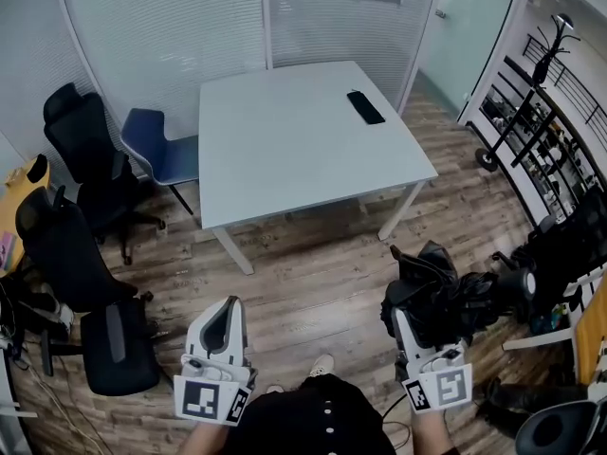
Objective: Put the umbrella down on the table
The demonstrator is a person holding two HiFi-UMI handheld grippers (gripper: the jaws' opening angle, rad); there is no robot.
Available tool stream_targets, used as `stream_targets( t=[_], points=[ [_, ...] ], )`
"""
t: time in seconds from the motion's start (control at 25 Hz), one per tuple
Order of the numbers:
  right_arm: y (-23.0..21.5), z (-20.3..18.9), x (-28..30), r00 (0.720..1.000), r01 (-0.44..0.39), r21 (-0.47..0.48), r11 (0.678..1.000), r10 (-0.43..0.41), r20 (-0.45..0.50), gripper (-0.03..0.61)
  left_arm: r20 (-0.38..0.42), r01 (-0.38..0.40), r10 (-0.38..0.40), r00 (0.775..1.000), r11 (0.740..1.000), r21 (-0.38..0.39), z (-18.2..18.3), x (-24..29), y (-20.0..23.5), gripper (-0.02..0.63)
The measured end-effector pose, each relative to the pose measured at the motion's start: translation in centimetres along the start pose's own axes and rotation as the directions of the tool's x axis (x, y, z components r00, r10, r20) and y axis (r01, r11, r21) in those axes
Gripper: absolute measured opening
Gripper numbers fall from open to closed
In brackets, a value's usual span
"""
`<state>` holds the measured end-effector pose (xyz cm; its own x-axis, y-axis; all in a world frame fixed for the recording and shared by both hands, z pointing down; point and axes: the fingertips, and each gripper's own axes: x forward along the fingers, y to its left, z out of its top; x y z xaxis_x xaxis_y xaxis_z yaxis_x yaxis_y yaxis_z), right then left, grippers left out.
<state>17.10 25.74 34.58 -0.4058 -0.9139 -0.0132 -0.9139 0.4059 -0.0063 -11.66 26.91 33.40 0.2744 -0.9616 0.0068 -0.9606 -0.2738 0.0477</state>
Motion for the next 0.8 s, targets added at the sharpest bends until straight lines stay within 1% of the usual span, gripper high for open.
stream_targets(
  t=[0.16, 0.36, 0.56, 0.8],
  points=[
    [-1.6, 0.1, 0.8, 0.999, -0.032, -0.011, 0.999, 0.032, 0.004, 0.308, 0.0, -0.036, 0.036, 0.999, 0.999, 0.015, 0.2, 1.0, -1.0, 0.014],
    [-3.2, -0.7, 1.9, 0.997, -0.079, 0.006, 0.997, 0.079, -0.011, 0.308, -0.012, -0.078, 0.078, 0.997, 0.997, -0.001, -0.4, 2.2, -1.9, 0.014],
    [-4.6, -1.5, 2.8, 0.996, -0.088, 0.019, 0.996, 0.089, -0.03, 0.308, -0.031, -0.083, 0.082, 0.996, 0.997, -0.005, -0.9, 3.3, -2.7, 0.014],
    [-5.1, -1.6, 6.8, 0.993, -0.102, 0.017, 0.995, 0.103, -0.051, 0.308, -0.046, -0.084, 0.084, 0.995, 0.996, -0.015, -0.9, 6.6, -0.6, 0.014]
  ],
)
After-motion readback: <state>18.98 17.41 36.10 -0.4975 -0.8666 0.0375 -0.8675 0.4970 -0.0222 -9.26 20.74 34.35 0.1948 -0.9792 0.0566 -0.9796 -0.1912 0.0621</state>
